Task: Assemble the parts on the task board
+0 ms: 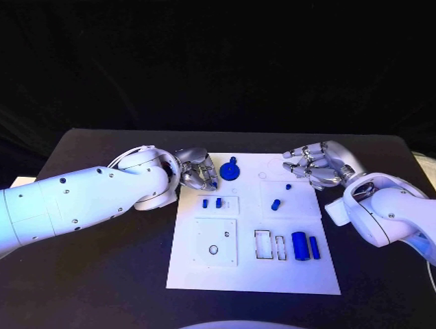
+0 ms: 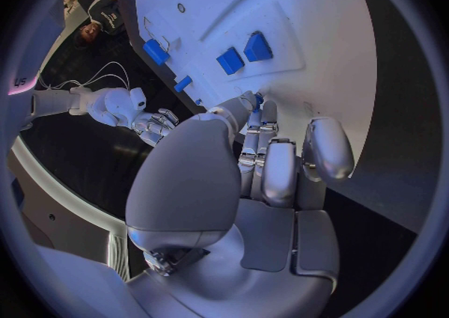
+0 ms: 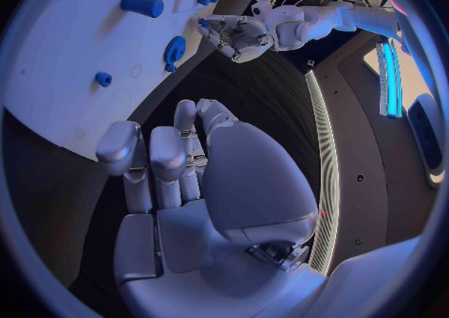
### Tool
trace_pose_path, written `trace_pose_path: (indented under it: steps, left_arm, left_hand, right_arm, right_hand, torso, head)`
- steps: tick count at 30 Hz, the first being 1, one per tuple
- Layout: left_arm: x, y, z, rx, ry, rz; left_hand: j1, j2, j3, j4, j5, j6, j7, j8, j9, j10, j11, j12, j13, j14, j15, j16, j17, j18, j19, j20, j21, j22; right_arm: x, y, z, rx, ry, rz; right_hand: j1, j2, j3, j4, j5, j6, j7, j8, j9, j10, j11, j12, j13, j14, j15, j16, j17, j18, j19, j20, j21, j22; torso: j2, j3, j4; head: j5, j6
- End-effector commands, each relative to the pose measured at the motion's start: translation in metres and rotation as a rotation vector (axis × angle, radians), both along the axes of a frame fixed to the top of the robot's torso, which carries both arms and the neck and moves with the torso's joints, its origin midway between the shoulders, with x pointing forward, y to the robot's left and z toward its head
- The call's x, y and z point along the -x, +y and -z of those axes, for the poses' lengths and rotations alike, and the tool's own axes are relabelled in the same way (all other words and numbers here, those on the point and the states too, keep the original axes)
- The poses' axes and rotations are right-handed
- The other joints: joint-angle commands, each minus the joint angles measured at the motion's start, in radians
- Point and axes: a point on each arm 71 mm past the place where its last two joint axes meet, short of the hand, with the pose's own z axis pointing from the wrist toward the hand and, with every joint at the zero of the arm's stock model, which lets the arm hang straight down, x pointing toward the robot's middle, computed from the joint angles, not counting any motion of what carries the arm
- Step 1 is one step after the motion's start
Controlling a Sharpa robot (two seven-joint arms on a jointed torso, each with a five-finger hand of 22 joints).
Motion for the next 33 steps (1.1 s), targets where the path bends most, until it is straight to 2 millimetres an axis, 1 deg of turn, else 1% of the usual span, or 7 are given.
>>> trace_pose_path:
  steps: [1,6,12,18,27,31,33]
  left_arm:
    - [0.0006,-0.0031,0.0016,-0.021,0.011,0.010]
    - [0.0006,-0.0051,0.0037,-0.040,0.020,0.015]
    - [0.0010,-0.0057,0.0062,-0.062,0.030,0.020]
    - [0.0010,-0.0072,0.0078,-0.079,0.034,0.026]
    - [0.0005,-0.0069,0.0081,-0.087,0.029,0.023]
    - [0.0004,-0.0068,0.0080,-0.088,0.027,0.019]
    - [0.0004,-0.0067,0.0079,-0.087,0.026,0.016]
  left_hand:
    - [-0.009,0.001,-0.001,0.006,-0.005,0.008,0.000,-0.007,-0.001,0.003,0.000,-0.007,0.000,0.012,0.000,0.003,-0.001,-0.004,0.002,0.000,-0.004,0.005]
    - [-0.008,0.001,-0.002,0.005,-0.005,0.009,0.000,-0.007,-0.002,0.004,-0.001,-0.008,0.000,0.011,0.000,0.003,-0.003,-0.003,0.001,0.000,-0.007,0.003]
    - [-0.006,0.001,0.000,0.003,-0.005,0.010,-0.001,-0.007,-0.002,0.004,-0.001,-0.009,0.000,0.010,0.000,0.002,-0.005,-0.003,0.001,-0.001,-0.008,0.003]
    - [-0.006,0.000,0.000,0.003,-0.005,0.010,-0.001,-0.007,-0.002,0.005,-0.001,-0.009,0.000,0.010,0.000,0.001,-0.006,-0.003,0.000,-0.001,-0.008,0.003]
    - [-0.006,-0.004,-0.001,0.000,-0.005,0.007,0.000,-0.012,-0.004,0.003,0.000,-0.014,-0.001,0.009,0.000,0.001,-0.008,-0.002,-0.001,-0.001,-0.011,0.002]
    - [-0.010,-0.010,-0.002,-0.001,-0.005,-0.009,0.011,-0.026,-0.010,-0.007,0.007,-0.026,-0.003,0.007,0.005,0.000,-0.013,-0.003,-0.002,0.001,-0.012,0.002]
    - [-0.014,-0.017,-0.003,0.000,-0.004,-0.030,0.027,-0.041,-0.018,-0.020,0.019,-0.037,-0.005,0.006,0.013,-0.002,-0.019,-0.004,-0.003,0.006,-0.014,0.002]
  right_arm:
    - [0.0008,0.0016,-0.0001,0.007,-0.005,-0.014]
    - [0.0009,0.0015,-0.0002,0.007,-0.005,-0.015]
    - [0.0010,0.0004,-0.0003,0.008,-0.006,-0.012]
    - [0.0010,0.0010,-0.0003,0.007,-0.006,-0.014]
    - [0.0008,0.0009,-0.0002,0.008,-0.005,-0.013]
    - [0.0008,0.0009,0.0000,0.010,-0.002,-0.013]
    - [0.0009,0.0008,0.0001,0.013,-0.001,-0.012]
  right_hand:
    - [-0.001,0.006,0.004,0.004,0.005,-0.001,0.003,0.005,0.001,-0.007,0.001,-0.001,-0.001,0.000,-0.004,-0.002,-0.001,0.013,-0.005,-0.001,-0.005,-0.001]
    - [-0.001,0.006,0.005,0.004,0.005,-0.001,0.003,0.005,0.001,-0.006,0.001,0.001,0.000,0.001,-0.004,-0.001,0.001,0.013,-0.005,-0.001,-0.005,0.000]
    - [-0.001,0.006,0.005,0.004,0.005,-0.001,0.003,0.005,0.001,-0.006,0.001,0.001,0.000,0.001,-0.004,-0.001,0.001,0.013,-0.005,-0.001,-0.005,0.000]
    - [-0.001,0.006,0.005,0.004,0.005,-0.001,0.003,0.005,0.001,-0.006,0.001,0.001,0.000,0.001,-0.004,-0.001,0.001,0.013,-0.005,-0.001,-0.005,0.000]
    - [-0.001,0.006,0.005,0.004,0.005,-0.001,0.003,0.005,0.001,-0.006,0.001,0.001,0.000,0.001,-0.004,-0.001,0.001,0.013,-0.005,-0.001,-0.005,0.000]
    - [-0.001,0.006,0.005,0.004,0.006,-0.001,0.003,0.004,0.001,-0.007,0.001,0.001,0.000,0.001,-0.004,-0.001,0.001,0.013,-0.005,-0.001,-0.005,0.000]
    - [0.001,0.004,0.010,0.004,0.006,-0.002,0.003,0.004,0.001,-0.017,0.001,-0.011,-0.010,0.001,-0.004,-0.005,-0.001,0.013,-0.002,-0.001,-0.005,0.001]
  torso:
    - [0.000,0.0002,-0.0002]
    - [0.000,0.0002,-0.0006]
    - [0.000,0.0000,0.0005]
    - [0.000,-0.0010,0.0013]
    - [-0.001,-0.0008,0.0004]
    - [-0.001,-0.0009,0.0004]
    - [-0.001,-0.0006,0.0006]
  head:
    - [-0.001,-0.002]
    - [-0.001,-0.001]
    - [-0.001,-0.004]
    - [-0.001,-0.005]
    - [0.000,-0.005]
    - [0.000,-0.004]
    - [0.000,-0.003]
